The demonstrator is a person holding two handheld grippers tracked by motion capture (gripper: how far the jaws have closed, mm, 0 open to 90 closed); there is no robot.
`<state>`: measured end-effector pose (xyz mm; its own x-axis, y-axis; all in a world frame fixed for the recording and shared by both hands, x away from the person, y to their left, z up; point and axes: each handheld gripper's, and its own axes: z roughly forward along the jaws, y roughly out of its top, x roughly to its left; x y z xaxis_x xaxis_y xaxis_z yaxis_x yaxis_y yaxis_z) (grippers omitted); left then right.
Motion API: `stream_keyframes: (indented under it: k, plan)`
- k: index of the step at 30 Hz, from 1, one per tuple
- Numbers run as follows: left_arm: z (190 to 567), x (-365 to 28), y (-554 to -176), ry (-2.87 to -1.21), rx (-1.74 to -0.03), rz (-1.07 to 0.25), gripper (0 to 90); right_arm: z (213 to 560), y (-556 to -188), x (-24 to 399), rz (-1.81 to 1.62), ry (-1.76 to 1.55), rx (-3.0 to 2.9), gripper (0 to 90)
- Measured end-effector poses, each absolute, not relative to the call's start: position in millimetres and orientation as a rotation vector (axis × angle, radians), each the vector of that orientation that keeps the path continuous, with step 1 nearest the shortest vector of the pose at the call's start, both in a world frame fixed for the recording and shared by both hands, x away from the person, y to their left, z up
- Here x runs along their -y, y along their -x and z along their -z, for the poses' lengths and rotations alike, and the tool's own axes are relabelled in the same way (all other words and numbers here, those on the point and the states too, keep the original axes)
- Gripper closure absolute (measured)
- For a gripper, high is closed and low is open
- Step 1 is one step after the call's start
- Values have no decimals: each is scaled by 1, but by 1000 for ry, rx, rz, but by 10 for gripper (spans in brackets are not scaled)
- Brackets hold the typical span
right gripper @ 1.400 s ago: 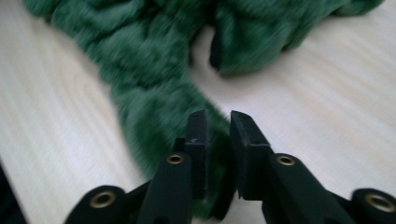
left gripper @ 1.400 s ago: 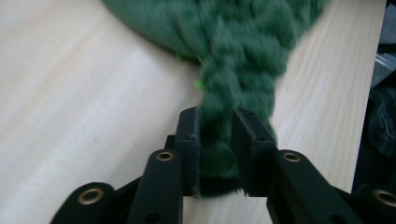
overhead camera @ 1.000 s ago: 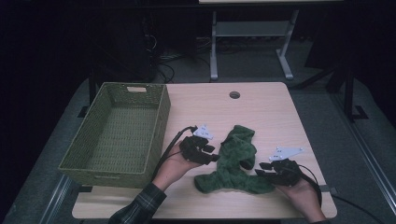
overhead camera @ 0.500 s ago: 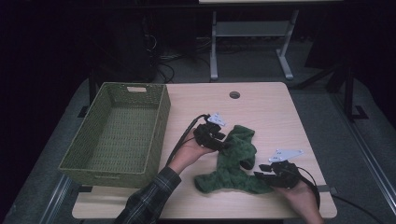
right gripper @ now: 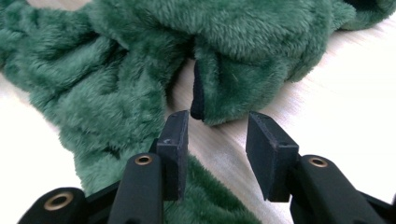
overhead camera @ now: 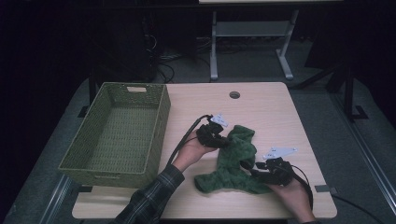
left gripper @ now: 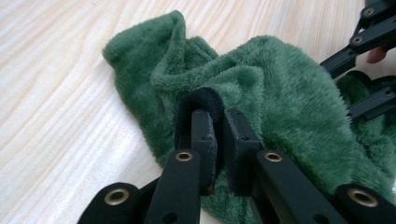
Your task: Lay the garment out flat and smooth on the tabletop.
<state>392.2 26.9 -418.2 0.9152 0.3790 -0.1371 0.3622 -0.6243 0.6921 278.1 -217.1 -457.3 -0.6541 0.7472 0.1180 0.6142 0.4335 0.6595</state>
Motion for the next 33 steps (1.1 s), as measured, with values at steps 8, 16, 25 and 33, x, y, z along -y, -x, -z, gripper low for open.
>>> stream_keyframes:
  k: [8,16,25,33]
  plan:
    - [410,-33,-389,-2266,-537,-48,844,461,-284,213,-1015,-1234,-2501,597]
    - [400,-37,-384,-2234,-528,-70,849,464,-292,215,-984,-1256,-2486,792]
    - [390,-53,-379,-2210,-552,-99,850,446,-298,225,-977,-1202,-2405,843]
    - [391,-75,-372,-2225,-605,-129,853,418,-302,229,-988,-1127,-2361,851]
